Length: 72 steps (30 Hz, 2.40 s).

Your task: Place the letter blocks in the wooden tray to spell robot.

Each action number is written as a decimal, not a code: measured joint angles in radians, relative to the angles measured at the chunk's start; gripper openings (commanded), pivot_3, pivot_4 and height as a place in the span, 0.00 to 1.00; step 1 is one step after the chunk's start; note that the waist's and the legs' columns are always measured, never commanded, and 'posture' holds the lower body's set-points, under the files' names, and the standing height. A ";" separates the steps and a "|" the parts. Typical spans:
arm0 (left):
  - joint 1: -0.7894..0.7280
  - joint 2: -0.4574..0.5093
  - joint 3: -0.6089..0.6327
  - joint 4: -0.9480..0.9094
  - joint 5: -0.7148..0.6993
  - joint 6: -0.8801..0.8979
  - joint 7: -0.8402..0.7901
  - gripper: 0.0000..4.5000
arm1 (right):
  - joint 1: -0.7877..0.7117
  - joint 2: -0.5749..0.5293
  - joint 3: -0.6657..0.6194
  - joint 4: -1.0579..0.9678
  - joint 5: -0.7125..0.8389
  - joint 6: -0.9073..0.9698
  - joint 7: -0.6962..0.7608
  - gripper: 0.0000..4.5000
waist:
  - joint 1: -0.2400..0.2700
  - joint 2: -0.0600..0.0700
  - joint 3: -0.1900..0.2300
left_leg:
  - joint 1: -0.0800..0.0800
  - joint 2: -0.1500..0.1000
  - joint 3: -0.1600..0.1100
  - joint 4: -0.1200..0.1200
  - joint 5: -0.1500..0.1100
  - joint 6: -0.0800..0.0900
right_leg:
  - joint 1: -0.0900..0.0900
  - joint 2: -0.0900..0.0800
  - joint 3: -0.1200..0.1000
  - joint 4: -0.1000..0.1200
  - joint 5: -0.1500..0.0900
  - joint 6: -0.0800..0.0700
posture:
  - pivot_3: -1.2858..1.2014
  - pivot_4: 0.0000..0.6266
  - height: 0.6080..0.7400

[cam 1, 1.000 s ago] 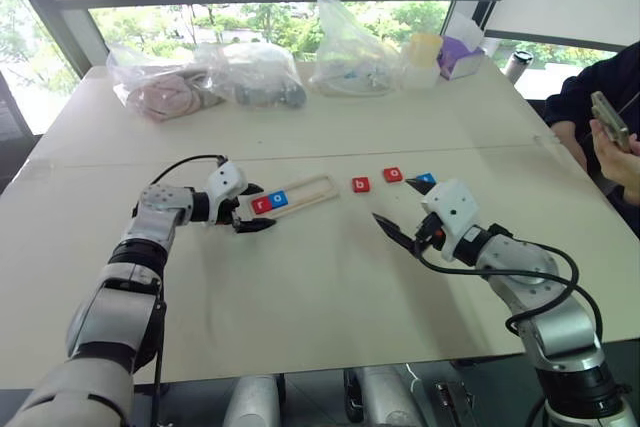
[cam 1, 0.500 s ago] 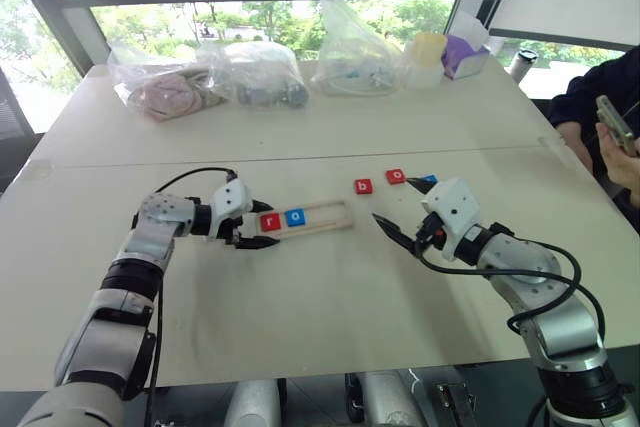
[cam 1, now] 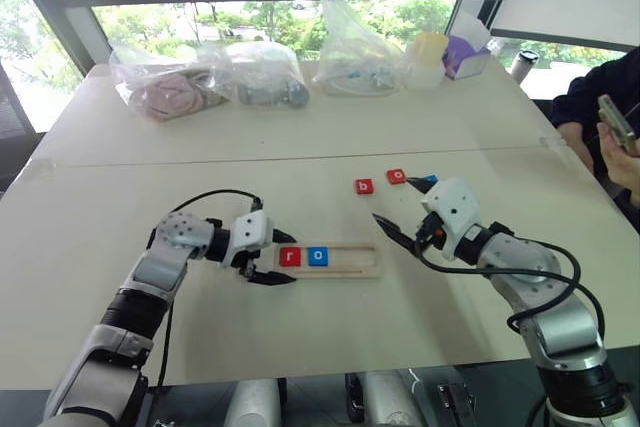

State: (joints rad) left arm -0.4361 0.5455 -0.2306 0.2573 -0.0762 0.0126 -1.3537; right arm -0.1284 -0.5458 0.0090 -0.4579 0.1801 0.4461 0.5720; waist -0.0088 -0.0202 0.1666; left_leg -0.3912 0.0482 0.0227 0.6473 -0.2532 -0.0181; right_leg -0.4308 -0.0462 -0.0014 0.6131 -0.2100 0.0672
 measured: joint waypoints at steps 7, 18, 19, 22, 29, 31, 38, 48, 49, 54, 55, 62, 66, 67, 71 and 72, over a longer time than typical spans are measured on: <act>0.049 -0.003 0.002 -0.074 -0.003 0.049 0.073 0.70 | 0.000 0.000 0.004 0.000 0.000 0.006 0.000 1.00 | 0.001 0.000 0.000 | 0.000 0.000 0.000 0.001 0.000 0.000 | 0.000 -0.002 0.000 0.000 0.000 0.000 | 0.52 0.24 1.00; 0.077 -0.002 -0.001 -0.120 -0.006 0.071 0.110 0.70 | -0.013 0.002 0.020 0.000 0.000 0.006 0.000 1.00 | 0.002 0.001 0.000 | 0.000 -0.001 0.000 0.000 0.000 0.000 | 0.000 -0.003 0.000 -0.002 0.000 0.000 | 0.52 0.24 1.00; 0.075 -0.003 -0.003 -0.116 -0.006 0.068 0.111 0.70 | -0.015 0.002 0.020 0.000 0.000 0.006 0.001 1.00 | 0.002 0.001 0.000 | 0.000 -0.001 0.000 0.000 0.000 0.000 | 0.000 -0.003 0.000 -0.002 0.000 0.000 | 0.52 0.24 1.00; 0.047 -0.013 -0.011 -0.080 -0.006 0.057 0.114 1.00 | -0.015 0.004 0.022 0.000 0.000 0.006 0.000 1.00 | 0.009 0.001 0.000 | 0.000 -0.001 0.000 0.000 0.000 0.000 | 0.000 -0.004 0.000 -0.002 0.000 0.000 | 0.52 0.24 1.00; 0.025 -0.018 -0.026 -0.054 -0.008 0.039 0.109 1.00 | -0.015 0.007 0.025 0.000 0.000 0.010 -0.004 1.00 | 0.018 0.001 0.000 | 0.000 -0.001 0.001 0.000 0.000 -0.001 | 0.000 -0.004 0.000 -0.004 0.000 0.000 | 0.52 0.24 1.00; 0.023 -0.015 -0.026 -0.051 -0.012 0.038 0.104 1.00 | -0.015 0.007 0.025 -0.002 0.000 0.018 -0.005 1.00 | 0.018 0.001 0.000 | -0.001 -0.001 0.001 0.000 0.000 -0.001 | -0.001 -0.004 0.000 -0.004 0.000 0.000 | 0.52 0.24 1.00; 0.046 0.082 -0.018 -0.092 -0.053 0.044 0.056 1.00 | -0.019 0.009 0.032 -0.010 0.000 0.029 -0.005 1.00 | -0.006 0.000 0.001 | -0.003 0.001 0.002 -0.004 0.000 0.000 | -0.006 -0.001 0.000 -0.003 0.000 0.000 | 0.52 0.24 1.00; 0.173 0.246 0.083 -0.205 -0.122 0.122 0.056 1.00 | -0.190 0.092 0.064 0.089 0.021 0.148 -0.037 1.00 | -0.014 0.001 0.002 | -0.002 0.003 0.002 -0.010 -0.001 0.001 | -0.012 0.003 0.000 0.001 -0.001 -0.006 | 0.52 0.24 1.00; 0.181 0.251 0.096 -0.213 -0.128 0.136 0.065 1.00 | -0.208 0.100 0.070 0.104 0.021 0.171 -0.044 1.00 | -0.013 0.001 0.003 | -0.003 0.003 0.002 -0.010 -0.001 0.001 | -0.013 0.003 0.000 0.001 -0.001 -0.006 | 0.52 0.24 1.00; 0.200 0.254 0.187 -0.274 -0.189 0.248 0.149 1.00 | -0.315 0.180 0.092 0.200 0.022 0.329 -0.110 1.00 | -0.005 0.001 0.004 | -0.009 0.003 0.002 -0.009 -0.001 0.001 | -0.016 0.002 0.000 0.001 0.001 -0.009 | 0.52 0.24 1.00; 0.197 0.247 0.209 -0.291 -0.206 0.270 0.168 1.00 | -0.339 0.203 0.092 0.219 0.022 0.363 -0.128 1.00 | -0.005 0.001 0.004 | -0.010 0.002 0.002 -0.009 -0.001 0.001 | -0.016 0.002 0.000 0.001 0.001 -0.009 | 0.52 0.24 1.00; 0.178 0.182 0.275 -0.470 -0.344 0.447 0.296 1.00 | -0.464 0.350 0.085 0.369 -0.010 0.507 -0.295 1.00 | -0.007 0.001 0.004 | -0.017 0.002 0.002 -0.004 -0.001 0.001 | -0.021 0.002 0.000 0.002 0.001 -0.008 | 0.52 0.24 1.00; 0.189 0.183 0.278 -0.527 -0.352 0.485 0.337 1.00 | -0.483 0.377 0.099 0.434 -0.062 0.530 -0.380 1.00 | -0.008 0.001 0.004 | -0.016 0.002 0.002 -0.003 -0.001 0.001 | -0.021 0.002 0.000 0.004 0.001 -0.008 | 0.52 0.24 1.00; 0.191 0.183 0.278 -0.530 -0.352 0.487 0.343 1.00 | -0.483 0.382 0.104 0.448 -0.077 0.530 -0.397 1.00 | -0.009 0.001 0.004 | -0.017 0.002 0.001 -0.002 -0.001 0.001 | -0.021 0.002 0.000 0.005 0.001 -0.008 | 0.52 0.24 1.00; 0.198 0.183 0.278 -0.545 -0.351 0.493 0.367 1.00 | -0.483 0.412 0.102 0.493 -0.105 0.520 -0.450 1.00 | -0.011 0.001 0.004 | -0.016 0.002 0.001 -0.002 -0.001 0.001 | -0.021 0.002 0.000 0.006 0.001 -0.008 | 0.52 0.24 1.00; 0.201 0.183 0.278 -0.550 -0.351 0.497 0.373 1.00 | -0.484 0.423 0.097 0.501 -0.107 0.514 -0.457 1.00 | -0.011 0.001 0.004 | -0.016 0.002 0.001 -0.002 -0.001 0.001 | -0.021 0.002 0.000 0.006 0.001 -0.008 | 0.52 0.24 1.00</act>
State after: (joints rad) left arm -0.2356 0.7280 0.0473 -0.2927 -0.4274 0.5096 -0.9805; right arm -0.6119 -0.1228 0.1059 0.0436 0.0735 0.9596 0.1154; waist -0.0200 -0.0195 0.1702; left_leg -0.4075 0.0502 0.0240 0.6457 -0.2537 -0.0171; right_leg -0.4518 -0.0437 -0.0015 0.6191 -0.2087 0.0590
